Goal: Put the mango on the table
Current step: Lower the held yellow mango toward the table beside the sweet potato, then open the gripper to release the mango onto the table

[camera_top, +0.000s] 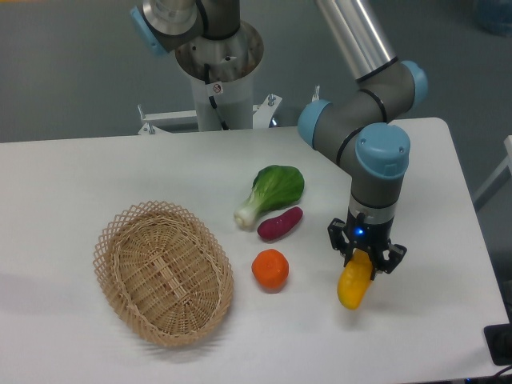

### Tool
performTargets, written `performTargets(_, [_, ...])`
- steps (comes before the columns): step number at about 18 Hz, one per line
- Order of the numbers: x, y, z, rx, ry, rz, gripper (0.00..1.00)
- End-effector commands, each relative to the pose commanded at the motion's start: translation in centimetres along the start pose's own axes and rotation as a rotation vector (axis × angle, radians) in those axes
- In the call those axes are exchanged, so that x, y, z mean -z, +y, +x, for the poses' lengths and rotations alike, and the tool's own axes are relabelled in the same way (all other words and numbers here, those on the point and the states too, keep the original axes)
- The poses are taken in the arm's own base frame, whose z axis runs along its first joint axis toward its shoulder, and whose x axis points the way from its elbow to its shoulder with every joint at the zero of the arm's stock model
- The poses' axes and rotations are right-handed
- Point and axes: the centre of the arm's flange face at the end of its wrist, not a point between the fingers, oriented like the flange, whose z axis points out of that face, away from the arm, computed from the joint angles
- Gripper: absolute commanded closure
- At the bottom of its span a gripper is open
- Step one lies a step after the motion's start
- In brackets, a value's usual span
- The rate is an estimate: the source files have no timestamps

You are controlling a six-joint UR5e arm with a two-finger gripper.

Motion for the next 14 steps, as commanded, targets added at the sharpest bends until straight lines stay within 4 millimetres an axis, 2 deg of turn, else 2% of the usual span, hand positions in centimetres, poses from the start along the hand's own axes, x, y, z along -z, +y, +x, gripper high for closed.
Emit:
performTargets(2, [-0.34,0.21,0.43,0.001,0.01,-0.004,0.54])
performTargets(4, [-0.72,0.4,0.81,0.003,0.02,-0.008,0.49])
performTargets(8, [-0.72,0.4,0.81,0.001,0.02,-0.008,0.46])
performTargets(10, [-0.72,0.31,0.85,-0.004,0.019,-0.007,0.36])
performTargets(13, [-0.5,0.17,0.55,-0.008,0.009,-0.003,0.11])
performTargets(14, [-0.4,0.15,0.54,-0.008,0.008,-0.002,0.07])
